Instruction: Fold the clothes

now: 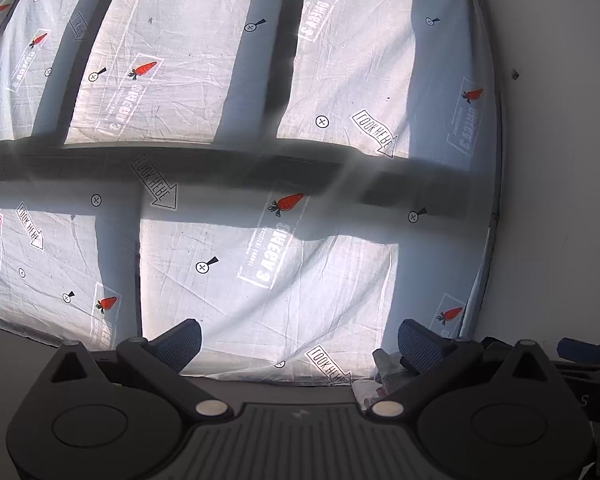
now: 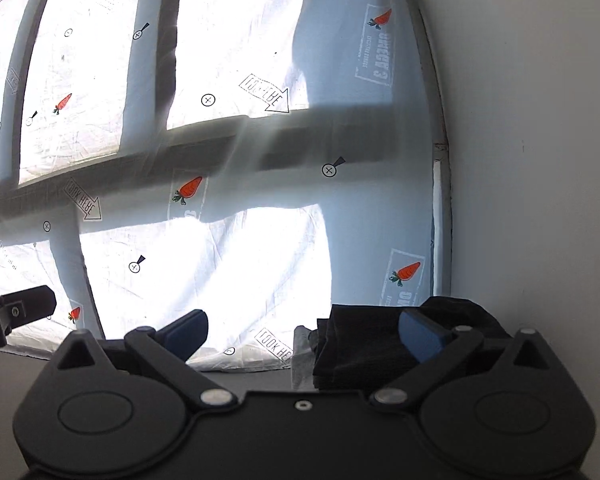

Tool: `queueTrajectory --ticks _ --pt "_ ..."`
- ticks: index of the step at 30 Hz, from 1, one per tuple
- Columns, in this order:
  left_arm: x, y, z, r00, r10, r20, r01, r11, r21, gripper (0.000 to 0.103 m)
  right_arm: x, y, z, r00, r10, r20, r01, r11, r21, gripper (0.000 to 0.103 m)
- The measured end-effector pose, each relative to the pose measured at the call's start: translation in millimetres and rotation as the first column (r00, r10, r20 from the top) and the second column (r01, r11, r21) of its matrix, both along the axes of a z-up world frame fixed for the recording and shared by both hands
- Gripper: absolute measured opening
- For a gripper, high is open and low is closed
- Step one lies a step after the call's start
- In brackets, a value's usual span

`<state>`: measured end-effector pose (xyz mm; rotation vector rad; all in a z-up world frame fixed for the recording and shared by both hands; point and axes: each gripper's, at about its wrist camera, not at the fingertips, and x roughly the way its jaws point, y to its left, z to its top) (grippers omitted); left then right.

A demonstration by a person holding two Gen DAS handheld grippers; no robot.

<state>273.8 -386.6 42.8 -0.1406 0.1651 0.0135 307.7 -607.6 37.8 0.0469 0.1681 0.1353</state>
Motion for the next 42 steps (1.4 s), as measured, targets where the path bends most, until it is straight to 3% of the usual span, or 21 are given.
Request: queueTrajectory --ticks 3,6,9,14,22,31,42 --pt "-31 36 9 0.999 0.011 -0.049 -0.013 0.999 -0.038 0.103 -29 41 7 0.995 0.094 -0.027 -0.095 0.995 -0.039 0.103" --pt "-58 75 13 0.989 0.076 -0.128 -0.075 0.997 0.011 0.103 -53 79 10 0.992 0.113 -0.047 -0.114 0.993 -0.021 0.103" --pt "-91 122 12 0.983 0.099 -0.155 -0.093 0.995 0.043 0.103 -82 125 10 0.988 0.13 -0.088 -0.131 0.991 0.0 0.103" --pt "-146 199 8 0.974 0.108 -0.201 -0.086 0.99 0.116 0.103 -137 204 0 0.988 0.1 -0.116 -0.1 0.995 0.004 0.103" --pt "-220 295 6 0.966 0.046 -0.255 -0.015 0.992 0.122 0.103 -216 303 -11 0.974 0.047 -0.222 -0.042 0.999 0.027 0.103" --pt "-266 344 -8 0.949 -0.007 -0.315 0.03 0.997 0.068 0.103 -286 362 -20 0.951 -0.014 -0.309 -0.004 0.998 -0.056 0.103" --pt "-291 365 -12 0.948 -0.02 -0.318 0.042 0.997 0.062 0.103 -315 384 -25 0.948 -0.027 -0.318 0.002 0.997 -0.079 0.103"
